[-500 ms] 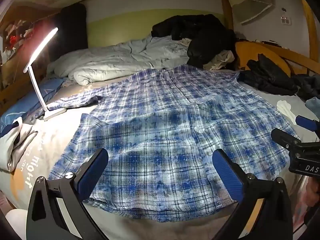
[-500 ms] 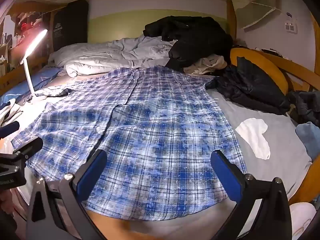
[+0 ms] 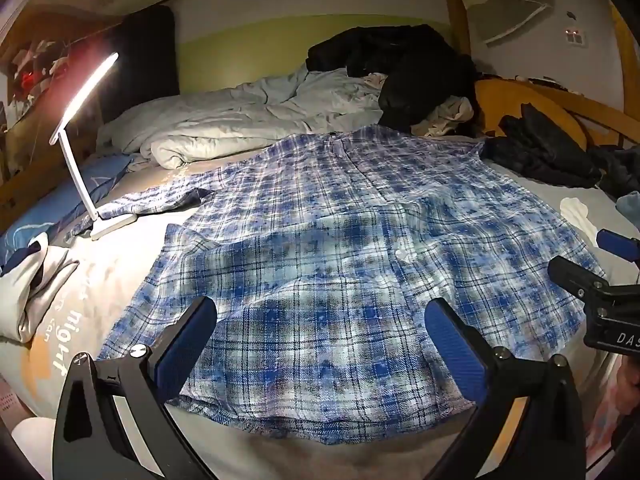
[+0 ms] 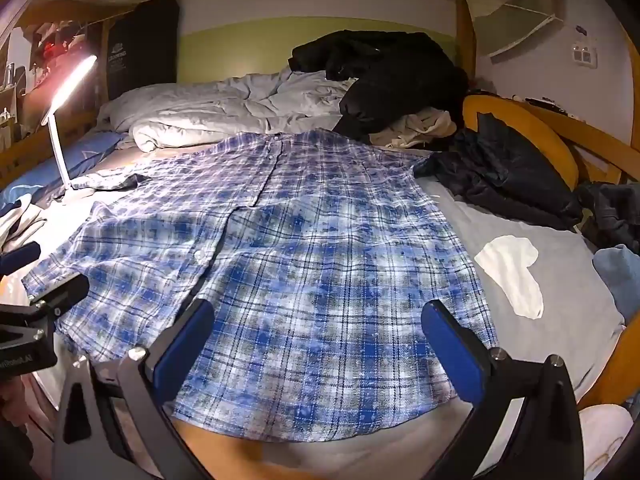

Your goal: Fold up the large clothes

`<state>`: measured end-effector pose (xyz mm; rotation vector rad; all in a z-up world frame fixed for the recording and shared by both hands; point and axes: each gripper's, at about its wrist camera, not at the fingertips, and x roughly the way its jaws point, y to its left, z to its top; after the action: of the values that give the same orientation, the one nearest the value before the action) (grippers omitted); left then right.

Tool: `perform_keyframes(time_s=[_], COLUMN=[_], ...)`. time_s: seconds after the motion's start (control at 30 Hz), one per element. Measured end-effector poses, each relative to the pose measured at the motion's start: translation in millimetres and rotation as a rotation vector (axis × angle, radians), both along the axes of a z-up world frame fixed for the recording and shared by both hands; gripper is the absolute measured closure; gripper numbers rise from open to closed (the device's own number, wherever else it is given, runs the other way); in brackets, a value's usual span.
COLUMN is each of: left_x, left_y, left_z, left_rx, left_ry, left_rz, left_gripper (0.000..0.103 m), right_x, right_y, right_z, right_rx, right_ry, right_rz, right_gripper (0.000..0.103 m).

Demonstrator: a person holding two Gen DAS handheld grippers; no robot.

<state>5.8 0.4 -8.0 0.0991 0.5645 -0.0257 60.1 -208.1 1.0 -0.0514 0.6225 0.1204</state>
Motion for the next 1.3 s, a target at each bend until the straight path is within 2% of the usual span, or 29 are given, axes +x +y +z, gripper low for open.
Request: perform_keyframes(time_s=[0.17, 0.27, 0.97, 1.3], left_x=[-5.4, -5.6, -6.0, -7.3], left_y=[-3.1, -1.2, -2.0, -9.3], left_z=[5.0, 6.8, 4.2, 6.6], left_rx=[0.012, -0.007, 0.006, 0.051], left_ry=[-0.037, -0.034, -0.018, -0.035], left_rz=[-0.013, -0.014, -0.010, -0.025], left_gripper=[0.000, 0.000, 0.000, 0.000], right_x=[0.1, 0.6, -0.2, -1.7], right_y=[0.4, 0.6, -0.4, -1.8], right_z=[0.9, 0.6, 0.6, 1.8], right_rx=[-0.002, 0.000, -0.015, -0.008], right_ry=[0.000, 0.000, 0.000, -0.011], right_rz=[-0.002, -0.004, -0.006, 0.002], right_gripper=[0.000, 0.000, 0.000, 0.000])
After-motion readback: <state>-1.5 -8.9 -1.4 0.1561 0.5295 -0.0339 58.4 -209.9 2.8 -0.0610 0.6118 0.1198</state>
